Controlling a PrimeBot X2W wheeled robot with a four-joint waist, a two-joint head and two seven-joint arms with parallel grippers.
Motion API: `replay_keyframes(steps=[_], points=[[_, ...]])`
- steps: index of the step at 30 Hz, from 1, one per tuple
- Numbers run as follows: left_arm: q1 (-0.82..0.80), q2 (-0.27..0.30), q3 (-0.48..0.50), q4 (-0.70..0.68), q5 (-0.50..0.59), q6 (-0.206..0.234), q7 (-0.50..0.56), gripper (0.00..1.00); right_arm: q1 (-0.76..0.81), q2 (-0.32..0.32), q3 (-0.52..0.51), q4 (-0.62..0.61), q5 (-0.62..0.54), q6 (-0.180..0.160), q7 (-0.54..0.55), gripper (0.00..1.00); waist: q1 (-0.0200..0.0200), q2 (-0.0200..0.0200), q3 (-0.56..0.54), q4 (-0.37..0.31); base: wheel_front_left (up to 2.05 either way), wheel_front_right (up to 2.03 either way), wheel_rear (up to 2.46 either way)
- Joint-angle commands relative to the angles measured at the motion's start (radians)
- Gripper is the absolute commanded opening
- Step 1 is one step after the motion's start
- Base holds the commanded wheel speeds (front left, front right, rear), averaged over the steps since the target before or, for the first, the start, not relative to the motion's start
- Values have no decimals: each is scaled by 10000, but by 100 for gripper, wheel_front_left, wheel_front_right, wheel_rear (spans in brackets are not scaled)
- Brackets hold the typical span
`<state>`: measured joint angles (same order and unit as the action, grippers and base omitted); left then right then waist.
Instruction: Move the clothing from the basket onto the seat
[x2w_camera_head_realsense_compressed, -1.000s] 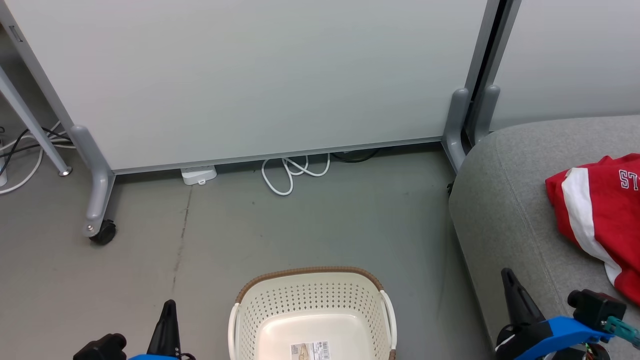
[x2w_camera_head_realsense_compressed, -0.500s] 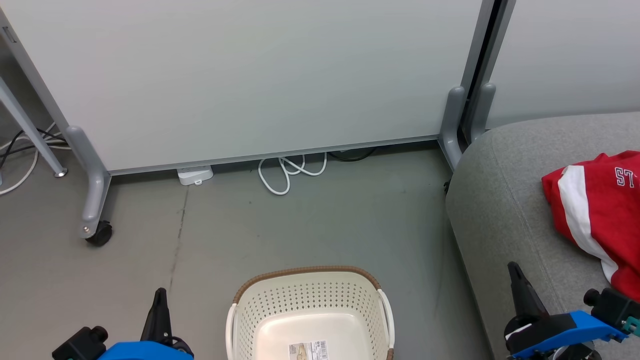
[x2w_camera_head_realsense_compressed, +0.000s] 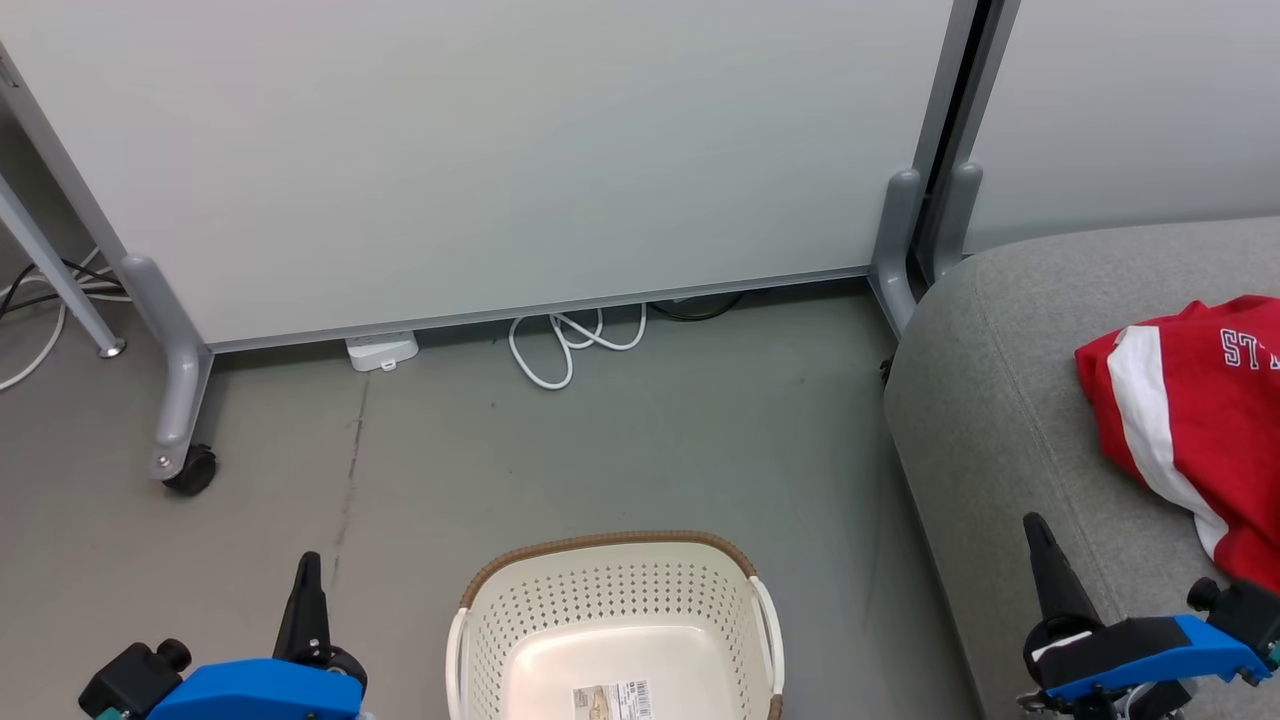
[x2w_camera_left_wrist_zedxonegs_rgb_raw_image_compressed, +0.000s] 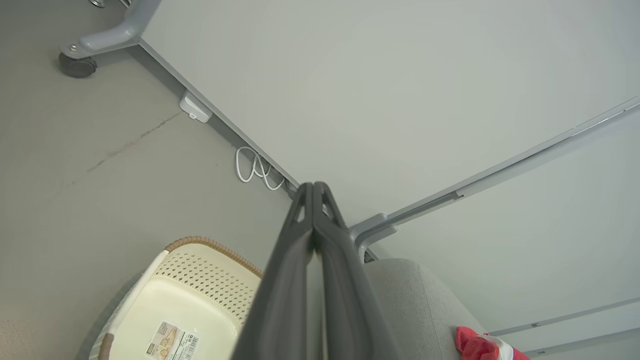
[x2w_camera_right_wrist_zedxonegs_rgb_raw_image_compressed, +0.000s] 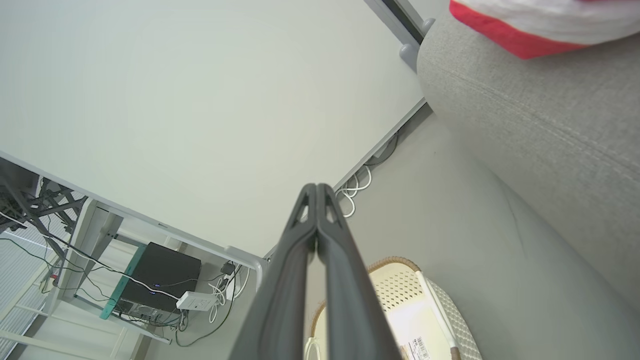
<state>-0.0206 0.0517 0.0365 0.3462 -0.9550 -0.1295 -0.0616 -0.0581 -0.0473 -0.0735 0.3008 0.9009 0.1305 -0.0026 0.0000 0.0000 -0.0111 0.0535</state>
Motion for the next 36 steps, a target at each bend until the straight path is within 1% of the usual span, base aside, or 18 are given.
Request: replay_keyframes(steps=[1, 3, 11, 36], points=[[-255, 17, 79, -156, -235, -8, 76, 0, -288, -31, -49, -166, 268, 3, 44, 0, 0, 0, 2, -7, 0, 0, 0], [-298, 15, 114, -206, -580, -9, 167, 0, -306, -31, -69, -192, 646, 3, 107, 0, 0, 0, 8, -28, 0, 0, 0], [-395, 11, 218, -328, -1436, -10, 400, 0, -340, -34, -119, -247, 1569, 3, 269, 0, 0, 0, 22, -83, 0, 0, 0], [-644, 0, 467, -643, -3682, -14, 1004, 0, -457, -40, -249, -402, 3998, 3, 666, 0, 0, 0, 66, -250, 0, 0, 0]])
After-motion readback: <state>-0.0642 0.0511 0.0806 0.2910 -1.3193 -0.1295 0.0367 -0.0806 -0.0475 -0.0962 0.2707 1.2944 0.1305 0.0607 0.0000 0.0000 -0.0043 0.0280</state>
